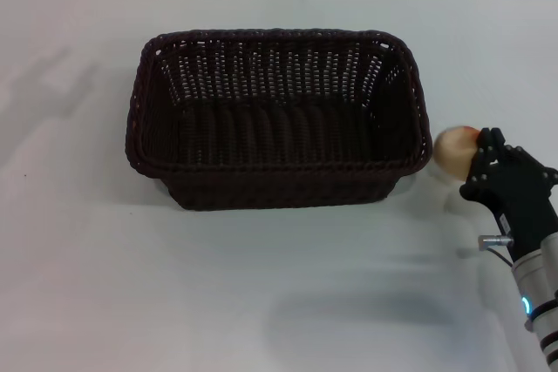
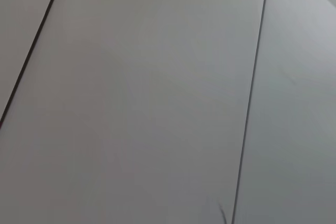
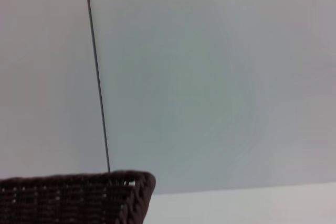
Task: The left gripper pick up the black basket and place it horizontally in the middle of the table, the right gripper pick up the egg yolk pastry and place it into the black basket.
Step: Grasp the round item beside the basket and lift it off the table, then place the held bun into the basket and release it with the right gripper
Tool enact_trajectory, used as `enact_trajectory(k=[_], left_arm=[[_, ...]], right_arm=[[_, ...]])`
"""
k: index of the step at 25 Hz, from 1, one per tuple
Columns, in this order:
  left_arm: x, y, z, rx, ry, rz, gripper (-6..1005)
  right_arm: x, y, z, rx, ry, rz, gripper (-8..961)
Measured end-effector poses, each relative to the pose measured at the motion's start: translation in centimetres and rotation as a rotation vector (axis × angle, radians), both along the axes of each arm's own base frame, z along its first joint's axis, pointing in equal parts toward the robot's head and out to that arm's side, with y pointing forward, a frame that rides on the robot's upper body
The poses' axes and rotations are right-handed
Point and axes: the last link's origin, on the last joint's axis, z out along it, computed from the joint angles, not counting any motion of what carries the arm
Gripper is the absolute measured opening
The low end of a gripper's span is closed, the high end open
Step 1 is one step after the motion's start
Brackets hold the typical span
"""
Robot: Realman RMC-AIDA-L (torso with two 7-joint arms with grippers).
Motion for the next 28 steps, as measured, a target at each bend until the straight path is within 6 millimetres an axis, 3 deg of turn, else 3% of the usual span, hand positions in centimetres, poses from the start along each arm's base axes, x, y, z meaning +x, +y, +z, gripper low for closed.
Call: enact_trajectory(k=[10,20,28], left_arm=[[-0.1,0.0,0.0,-0.001,-0.004,0.002,590],[0.0,0.0,0.0,-0.001,-0.003,0.001,591],[0.0,0.1,0.1,-0.001,-0.004,0.001,591]], right_arm=[[-1.1,0.2,1.4,0.108,0.006,0.05,39],[-3.7,0.7,2.6,0.212,-0.022,0.127,46],[-6.3,1.7,2.3,0.205,0.0,0.235,52]])
